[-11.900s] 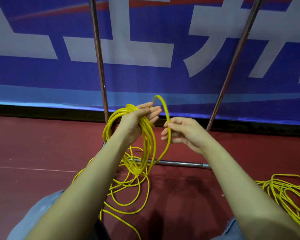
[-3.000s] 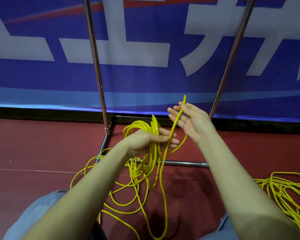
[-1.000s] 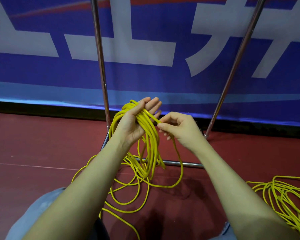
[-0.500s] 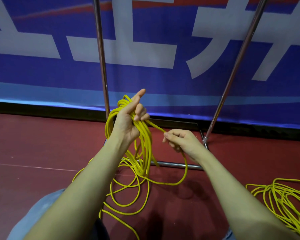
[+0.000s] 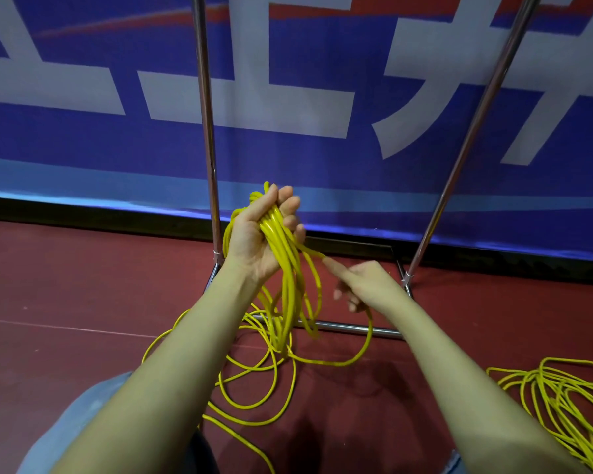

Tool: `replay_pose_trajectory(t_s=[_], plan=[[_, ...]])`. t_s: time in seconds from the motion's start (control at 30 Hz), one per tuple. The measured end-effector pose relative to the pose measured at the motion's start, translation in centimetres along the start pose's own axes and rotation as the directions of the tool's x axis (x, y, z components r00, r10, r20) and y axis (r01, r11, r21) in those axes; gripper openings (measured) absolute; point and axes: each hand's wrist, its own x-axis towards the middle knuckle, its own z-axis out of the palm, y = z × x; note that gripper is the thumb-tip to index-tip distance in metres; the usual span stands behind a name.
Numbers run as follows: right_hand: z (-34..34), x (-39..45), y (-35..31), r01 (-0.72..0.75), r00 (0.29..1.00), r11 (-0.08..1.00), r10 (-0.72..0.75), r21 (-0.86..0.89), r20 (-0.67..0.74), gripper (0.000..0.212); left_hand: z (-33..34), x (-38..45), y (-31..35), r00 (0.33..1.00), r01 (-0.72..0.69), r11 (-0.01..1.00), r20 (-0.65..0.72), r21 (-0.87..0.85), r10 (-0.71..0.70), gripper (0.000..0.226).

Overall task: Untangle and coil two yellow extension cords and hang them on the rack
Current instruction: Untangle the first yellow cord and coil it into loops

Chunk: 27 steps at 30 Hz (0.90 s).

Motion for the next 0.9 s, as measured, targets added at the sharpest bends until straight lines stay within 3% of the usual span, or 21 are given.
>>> replay_pose_trajectory(t_s=[0.07, 0.17, 0.23, 0.33, 0.43, 0.5, 0.57, 0.73, 0.83, 0.9], plan=[[0.0, 0.1, 0.9, -0.092, 0.995, 0.992, 0.088, -0.084, -0.051, 0.058, -0.3, 0.1, -0.2, 0.999, 0.041, 0.998, 0.025, 0.05, -0.043, 0.036], [-0.4, 0.3, 1.8, -0.104, 0.995, 0.946, 0.101, 0.306, 0.025, 0.03, -1.0, 0.2, -0.1, 0.993, 0.097, 0.978, 0.049, 0.184, -0.108, 0.044], [-1.2, 0.5, 1.7, -0.111, 0.994, 0.824, 0.104, 0.556, 0.044, 0.017, -1.3, 0.2, 0.2, 0.99, 0.12, 0.96, 0.044, 0.253, -0.135, 0.046], [-1.8, 0.7, 0.4, -0.107, 0.989, 0.67, 0.147, 0.735, 0.01, 0.016, -1.2, -0.1, 0.2, 0.987, 0.139, 0.908, 0.019, 0.395, -0.16, 0.045], [-2.4, 0.4, -1.8, -0.109, 0.982, 0.45, 0.188, 0.887, 0.025, 0.012, -1.0, -0.4, -1.0, 0.982, 0.162, 0.782, -0.022, 0.602, -0.187, 0.049], [-2.9, -0.1, -3.3, -0.104, 0.985, 0.344, 0.167, 0.933, 0.048, 0.01, -1.0, -0.6, -2.1, 0.985, 0.158, 0.678, -0.066, 0.718, -0.159, 0.044], [-3.1, -0.7, -4.5, -0.096, 0.988, 0.32, 0.148, 0.943, 0.05, 0.01, -1.0, -0.8, -2.8, 0.984, 0.159, 0.625, -0.073, 0.765, -0.161, 0.038], [-3.1, -1.4, -5.7, -0.098, 0.983, 0.221, 0.173, 0.97, 0.06, 0.017, -1.5, -0.8, -3.9, 0.943, 0.221, 0.549, -0.034, 0.806, -0.331, 0.024], [-3.2, -1.3, -5.4, -0.079, 0.977, 0.155, 0.209, 0.985, 0.045, 0.02, -1.5, -1.1, -4.1, 0.872, 0.218, 0.537, 0.085, 0.815, -0.483, 0.016], [-3.4, -1.3, -5.1, -0.051, 0.976, 0.139, 0.217, 0.989, 0.02, 0.02, -1.6, -1.1, -4.1, 0.83, 0.141, 0.51, 0.18, 0.849, -0.529, 0.015]])
